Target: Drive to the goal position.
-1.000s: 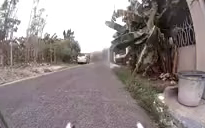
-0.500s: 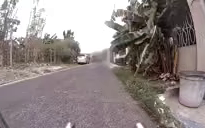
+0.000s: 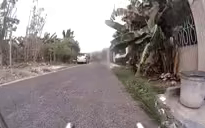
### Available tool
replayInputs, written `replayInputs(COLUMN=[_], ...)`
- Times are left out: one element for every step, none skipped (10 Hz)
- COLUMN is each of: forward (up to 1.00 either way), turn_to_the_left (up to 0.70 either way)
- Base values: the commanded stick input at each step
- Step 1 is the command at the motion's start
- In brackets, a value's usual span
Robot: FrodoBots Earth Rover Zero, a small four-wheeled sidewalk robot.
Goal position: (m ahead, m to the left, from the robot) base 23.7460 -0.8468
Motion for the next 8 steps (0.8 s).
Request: replayInputs(forward=[0.1, 0.09, 0.09, 0.1, 0.09, 0.09, 0.09, 0.1], turn_to_the_left=[0.01, 0.01, 0.01, 0.01, 0.01, 0.01, 0.01, 0.01])
